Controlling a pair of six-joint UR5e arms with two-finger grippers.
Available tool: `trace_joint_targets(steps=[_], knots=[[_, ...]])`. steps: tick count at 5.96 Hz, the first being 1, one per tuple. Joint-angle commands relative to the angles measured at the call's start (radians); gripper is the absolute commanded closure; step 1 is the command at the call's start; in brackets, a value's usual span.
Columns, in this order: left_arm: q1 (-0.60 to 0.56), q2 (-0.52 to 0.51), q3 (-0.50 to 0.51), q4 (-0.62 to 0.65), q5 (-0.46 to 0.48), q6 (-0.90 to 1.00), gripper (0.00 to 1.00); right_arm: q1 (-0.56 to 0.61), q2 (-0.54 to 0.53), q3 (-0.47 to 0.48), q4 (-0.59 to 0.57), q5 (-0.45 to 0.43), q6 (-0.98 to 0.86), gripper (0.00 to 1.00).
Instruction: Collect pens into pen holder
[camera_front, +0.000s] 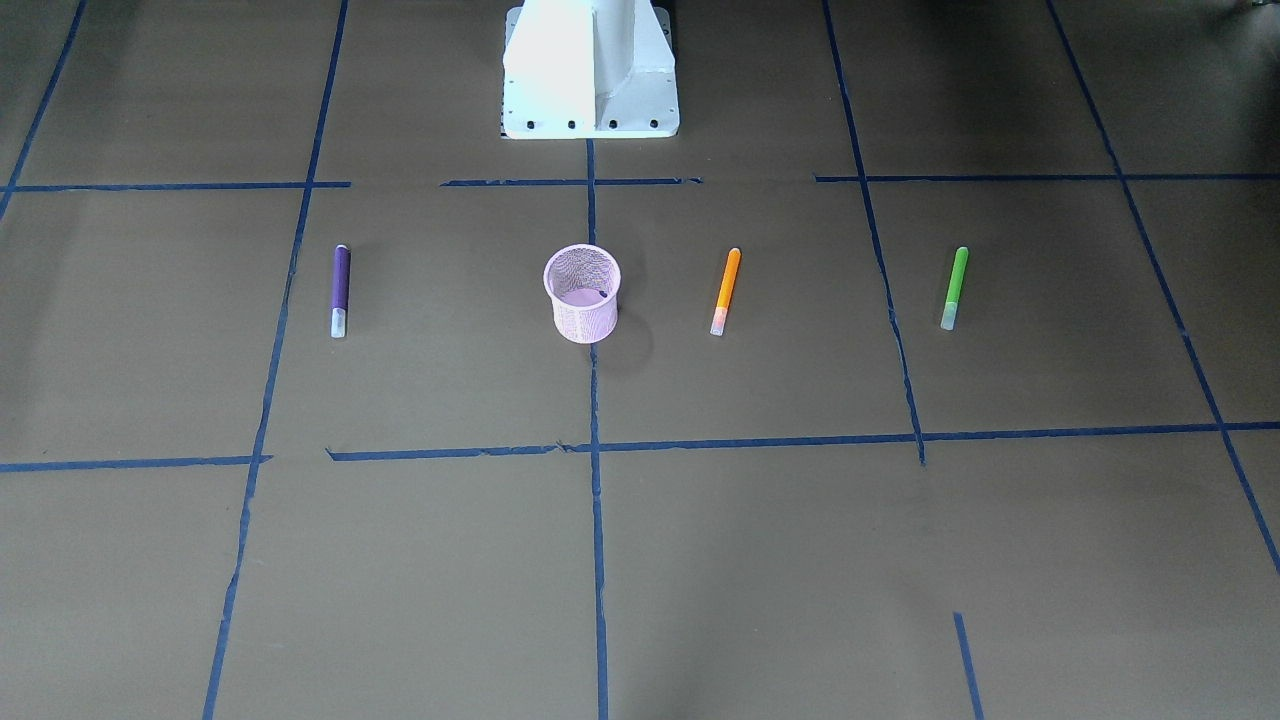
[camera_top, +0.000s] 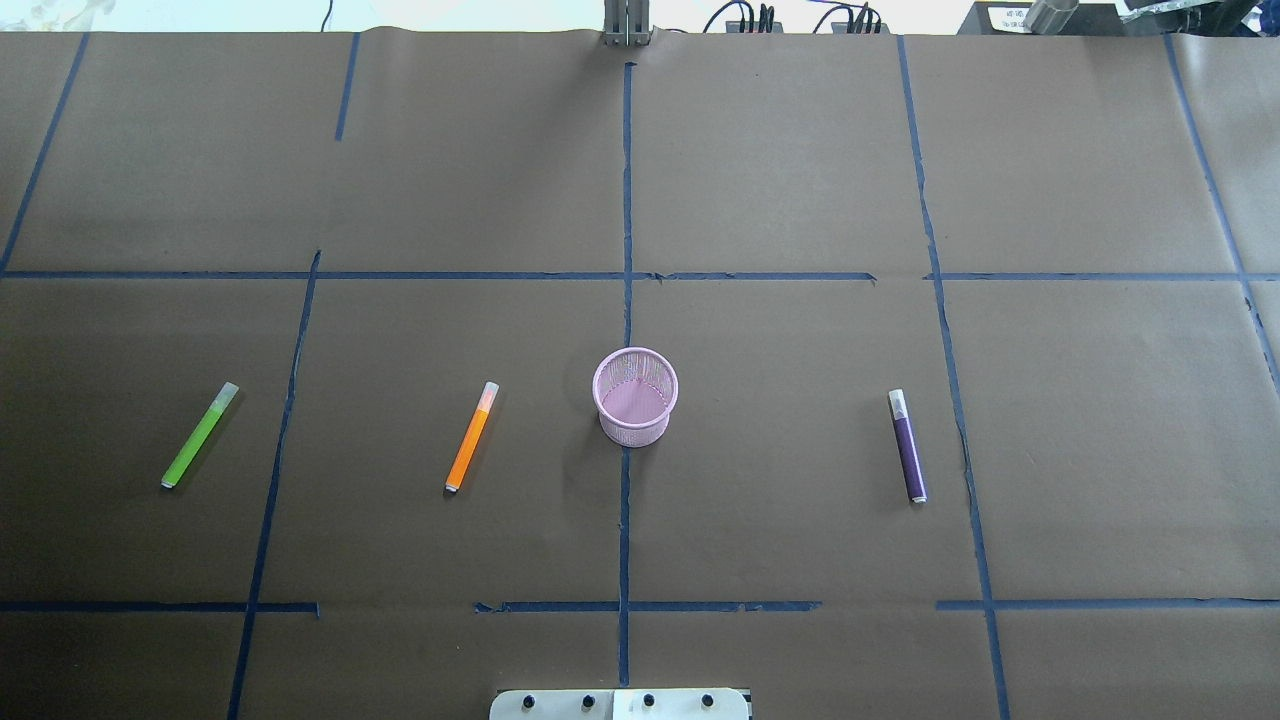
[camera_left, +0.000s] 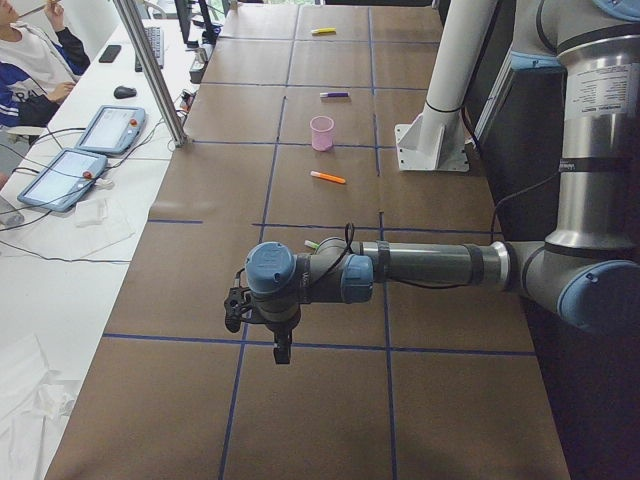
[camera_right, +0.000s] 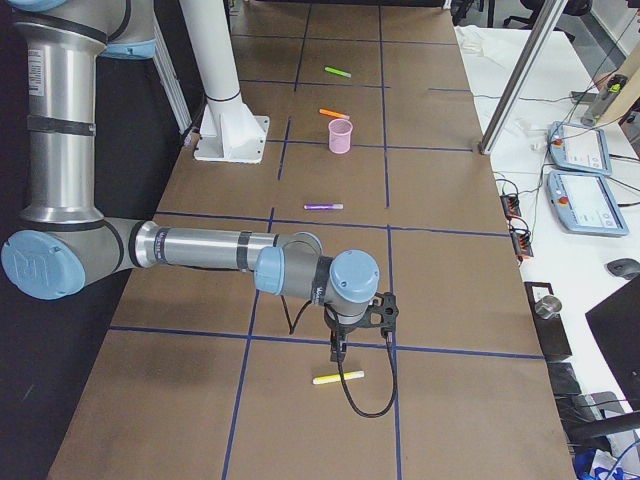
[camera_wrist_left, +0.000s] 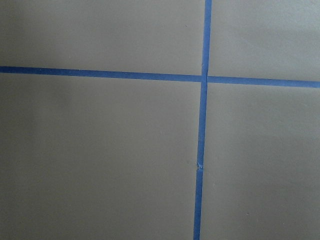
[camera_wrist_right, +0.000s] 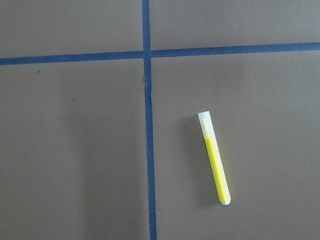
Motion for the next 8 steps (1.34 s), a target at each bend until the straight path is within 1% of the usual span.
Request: trace_joint_targets(steps=[1, 4, 5, 6, 7, 8], knots=[[0.0, -0.002, -0.009, 0.0, -0.002, 0.0, 0.0, 0.0, 0.005, 0.01, 0.001, -0.004, 0.003, 0.0], [0.008, -0.019, -0.018, 0.0, 0.001, -0.001, 0.0, 0.0, 0.048, 0.007, 0.001, -0.004, 0.003, 0.0], [0.021, -0.063, -0.02, 0.0, -0.006, -0.003, 0.0, 0.0, 0.077, 0.007, 0.004, -0.003, 0.004, 0.0], [0.064, -0.083, -0.021, -0.003, -0.009, -0.003, 0.0, 0.0, 0.105, 0.01, 0.007, 0.0, 0.009, 0.0], [0.128, -0.12, -0.017, -0.002, -0.002, -0.008, 0.0, 0.0, 0.105, 0.009, 0.009, 0.002, 0.003, 0.0], [0.217, -0.186, -0.011, -0.002, -0.006, -0.011, 0.0, -0.005, 0.106, 0.013, 0.009, 0.002, 0.001, 0.0]])
